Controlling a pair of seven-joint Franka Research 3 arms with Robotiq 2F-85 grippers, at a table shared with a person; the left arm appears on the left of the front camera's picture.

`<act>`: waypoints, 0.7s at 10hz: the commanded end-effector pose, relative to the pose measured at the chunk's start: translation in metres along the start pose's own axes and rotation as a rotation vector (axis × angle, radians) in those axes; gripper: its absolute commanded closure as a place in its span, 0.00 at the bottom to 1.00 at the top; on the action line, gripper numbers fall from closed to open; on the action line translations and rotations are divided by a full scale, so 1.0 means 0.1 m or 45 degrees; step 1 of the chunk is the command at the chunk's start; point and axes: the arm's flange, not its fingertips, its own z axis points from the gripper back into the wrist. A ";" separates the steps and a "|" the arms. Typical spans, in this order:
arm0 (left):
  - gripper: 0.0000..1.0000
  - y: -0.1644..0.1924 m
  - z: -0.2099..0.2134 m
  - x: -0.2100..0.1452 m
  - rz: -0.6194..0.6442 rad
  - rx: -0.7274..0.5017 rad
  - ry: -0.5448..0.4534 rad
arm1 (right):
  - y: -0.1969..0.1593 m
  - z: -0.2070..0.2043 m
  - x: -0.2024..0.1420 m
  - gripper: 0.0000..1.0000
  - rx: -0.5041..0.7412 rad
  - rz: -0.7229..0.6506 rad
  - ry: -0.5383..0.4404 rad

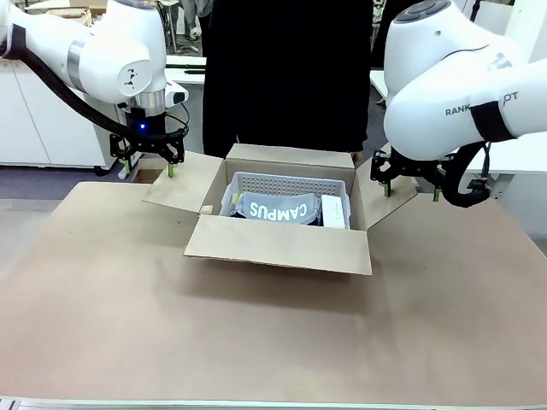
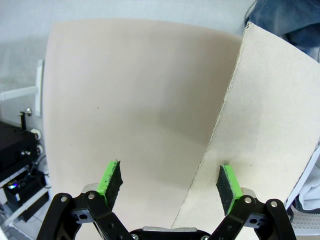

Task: Pack the gift set into the box.
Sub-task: Lift both hands away from the flaps of the Package Box.

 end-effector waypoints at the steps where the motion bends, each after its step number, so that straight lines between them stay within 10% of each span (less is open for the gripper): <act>1: 0.00 0.02 0.01 -0.01 0.007 0.023 -0.016 | -0.05 -0.01 -0.01 0.00 0.002 -0.020 0.005; 7: 0.00 0.02 0.01 -0.01 0.007 0.023 -0.016 | 0.00 0.00 0.00 0.00 0.000 0.000 0.000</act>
